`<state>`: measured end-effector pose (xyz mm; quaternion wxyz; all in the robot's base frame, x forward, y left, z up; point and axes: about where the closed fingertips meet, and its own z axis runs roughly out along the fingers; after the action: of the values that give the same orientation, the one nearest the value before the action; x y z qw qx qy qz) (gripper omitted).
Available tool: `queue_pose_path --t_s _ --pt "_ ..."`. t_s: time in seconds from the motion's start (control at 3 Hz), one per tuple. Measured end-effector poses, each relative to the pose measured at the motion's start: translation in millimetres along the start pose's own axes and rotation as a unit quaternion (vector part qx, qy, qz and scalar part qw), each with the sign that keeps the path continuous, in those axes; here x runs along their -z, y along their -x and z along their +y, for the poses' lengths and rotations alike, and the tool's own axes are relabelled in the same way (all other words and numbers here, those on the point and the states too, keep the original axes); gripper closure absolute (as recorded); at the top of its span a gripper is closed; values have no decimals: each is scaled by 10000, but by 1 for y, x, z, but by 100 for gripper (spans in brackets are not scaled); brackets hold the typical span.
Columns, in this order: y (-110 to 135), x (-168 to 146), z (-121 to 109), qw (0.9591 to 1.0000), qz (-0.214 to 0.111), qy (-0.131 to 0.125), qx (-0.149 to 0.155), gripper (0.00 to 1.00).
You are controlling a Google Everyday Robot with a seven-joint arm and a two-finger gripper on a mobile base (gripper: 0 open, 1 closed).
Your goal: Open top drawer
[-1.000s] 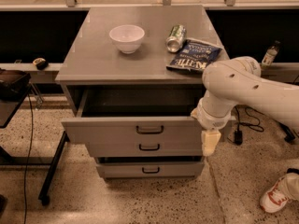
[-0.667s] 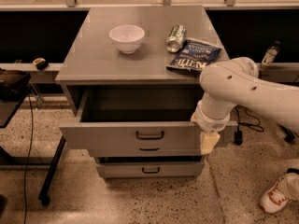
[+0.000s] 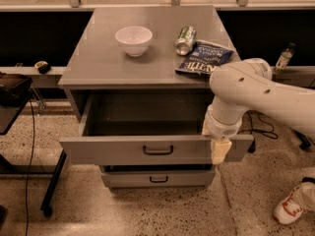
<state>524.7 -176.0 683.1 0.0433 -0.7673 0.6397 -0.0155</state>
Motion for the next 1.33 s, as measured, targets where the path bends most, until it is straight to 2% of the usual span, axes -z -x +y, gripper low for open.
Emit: queue_pose_path --t_s 0.67,1.0,1.33 --pt "15 3 46 9998 -210 39 42 23" --pt "17 6 85 9995 -293 74 0 21" --pt "26 19 121 9994 -334 -5 102 21"
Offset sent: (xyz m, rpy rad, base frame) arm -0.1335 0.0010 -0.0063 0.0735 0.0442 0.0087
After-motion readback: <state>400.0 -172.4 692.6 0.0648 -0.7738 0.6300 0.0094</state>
